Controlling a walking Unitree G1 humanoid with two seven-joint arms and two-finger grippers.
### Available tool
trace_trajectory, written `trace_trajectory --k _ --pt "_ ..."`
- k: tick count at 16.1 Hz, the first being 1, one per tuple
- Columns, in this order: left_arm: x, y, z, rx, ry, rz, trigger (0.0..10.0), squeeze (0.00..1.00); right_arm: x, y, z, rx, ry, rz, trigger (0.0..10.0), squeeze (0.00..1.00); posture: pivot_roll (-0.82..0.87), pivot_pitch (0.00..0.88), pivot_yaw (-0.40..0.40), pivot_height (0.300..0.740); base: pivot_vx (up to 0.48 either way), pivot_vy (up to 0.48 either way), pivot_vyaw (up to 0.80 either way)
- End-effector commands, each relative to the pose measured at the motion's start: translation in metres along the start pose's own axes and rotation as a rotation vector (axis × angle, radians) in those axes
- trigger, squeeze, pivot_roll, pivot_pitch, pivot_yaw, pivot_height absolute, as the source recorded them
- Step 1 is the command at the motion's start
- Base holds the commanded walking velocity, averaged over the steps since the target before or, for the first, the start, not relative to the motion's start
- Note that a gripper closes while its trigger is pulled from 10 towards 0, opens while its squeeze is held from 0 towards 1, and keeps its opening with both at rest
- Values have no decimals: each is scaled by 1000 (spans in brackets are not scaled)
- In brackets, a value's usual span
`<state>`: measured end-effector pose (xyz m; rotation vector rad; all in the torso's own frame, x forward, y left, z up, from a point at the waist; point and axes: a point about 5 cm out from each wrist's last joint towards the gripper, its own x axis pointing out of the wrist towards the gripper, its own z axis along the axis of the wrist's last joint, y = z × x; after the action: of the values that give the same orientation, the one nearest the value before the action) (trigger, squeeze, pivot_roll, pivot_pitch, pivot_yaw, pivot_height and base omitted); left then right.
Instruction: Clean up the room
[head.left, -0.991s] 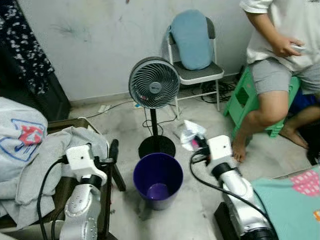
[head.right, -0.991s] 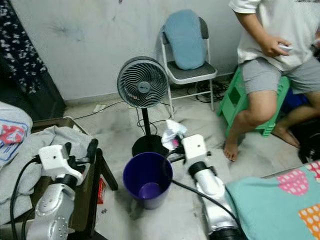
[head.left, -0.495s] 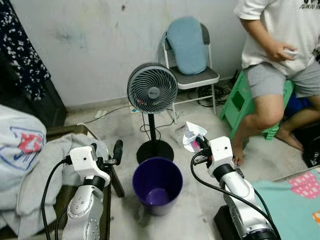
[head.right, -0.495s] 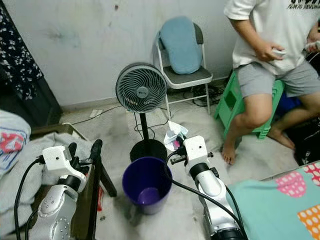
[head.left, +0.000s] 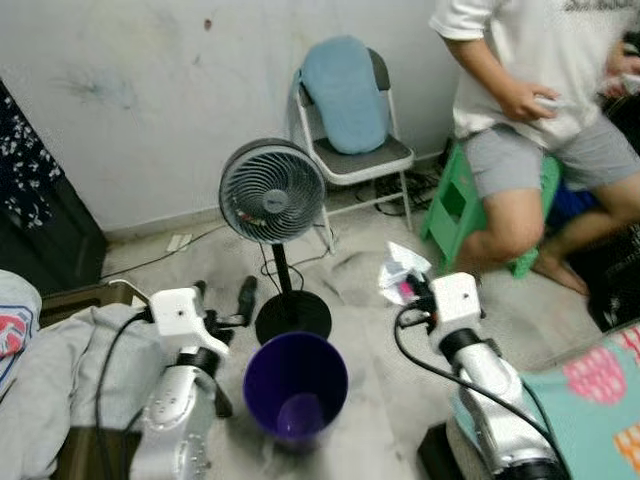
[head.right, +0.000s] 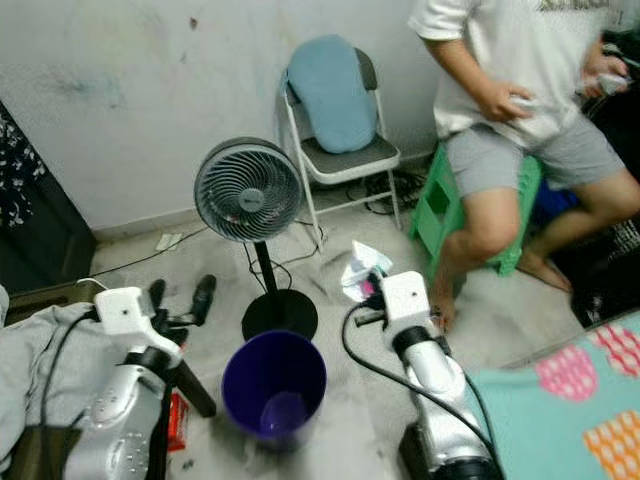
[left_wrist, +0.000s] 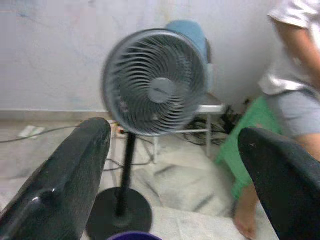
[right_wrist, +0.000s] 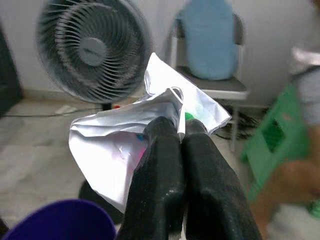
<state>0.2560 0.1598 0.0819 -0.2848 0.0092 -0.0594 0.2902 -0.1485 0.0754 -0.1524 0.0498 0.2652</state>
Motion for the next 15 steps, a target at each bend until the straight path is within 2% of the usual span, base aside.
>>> trace_trajectory --k 1,5,7,15 --pt "1 5 4 11 -9 19 10000 0 5 7 7 -1 -25 25 10000 0 -185 0 59 740 270 0 0" --pt "1 5 4 11 -9 19 10000 0 5 7 7 -1 -25 25 10000 0 -185 0 59 740 270 0 0" --pt "3 8 3 34 2 57 10000 0 5 8 7 -3 -28 26 10000 0 -182 0 64 740 0 0 425" --pt "4 13 1 68 18 60 10000 0 6 12 6 5 -31 26 10000 0 -175 0 80 740 0 0 800"
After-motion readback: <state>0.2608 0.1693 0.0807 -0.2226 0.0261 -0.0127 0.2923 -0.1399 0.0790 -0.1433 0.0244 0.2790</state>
